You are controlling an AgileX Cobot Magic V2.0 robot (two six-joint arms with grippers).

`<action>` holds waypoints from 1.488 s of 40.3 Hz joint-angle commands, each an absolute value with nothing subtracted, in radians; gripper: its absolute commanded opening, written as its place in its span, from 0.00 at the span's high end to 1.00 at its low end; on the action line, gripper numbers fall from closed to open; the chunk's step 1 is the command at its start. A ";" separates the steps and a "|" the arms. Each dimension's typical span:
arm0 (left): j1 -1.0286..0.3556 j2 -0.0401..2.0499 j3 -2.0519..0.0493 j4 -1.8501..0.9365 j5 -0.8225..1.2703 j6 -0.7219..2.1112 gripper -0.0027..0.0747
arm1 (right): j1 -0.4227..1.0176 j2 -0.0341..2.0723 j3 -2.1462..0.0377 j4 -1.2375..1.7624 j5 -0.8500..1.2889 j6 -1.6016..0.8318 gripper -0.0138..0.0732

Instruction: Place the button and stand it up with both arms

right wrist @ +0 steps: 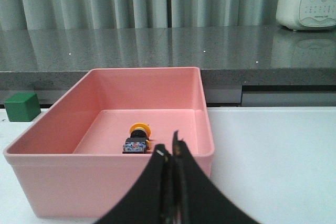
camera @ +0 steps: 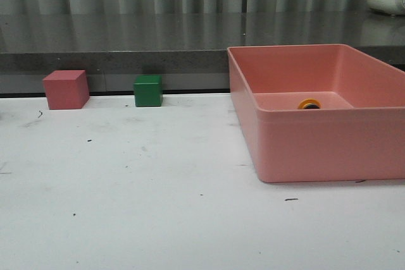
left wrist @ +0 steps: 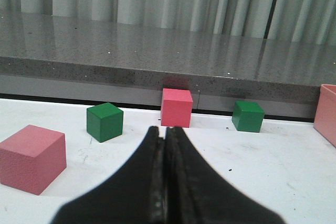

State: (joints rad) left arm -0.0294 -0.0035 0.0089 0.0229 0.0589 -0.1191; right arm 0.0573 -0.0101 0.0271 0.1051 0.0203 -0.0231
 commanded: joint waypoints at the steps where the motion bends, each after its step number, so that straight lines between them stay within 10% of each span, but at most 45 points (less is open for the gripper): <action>1: -0.028 -0.026 0.024 0.016 -0.025 -0.118 0.99 | 0.055 -0.029 0.024 0.107 -0.064 -0.032 0.92; 41: -0.028 -0.026 0.014 0.011 -0.087 -0.118 0.99 | 0.054 -0.029 0.009 0.107 -0.088 -0.032 0.92; 60: -0.028 0.045 -0.506 0.012 0.258 -0.118 0.99 | 0.054 0.054 -0.411 0.033 0.199 -0.032 0.92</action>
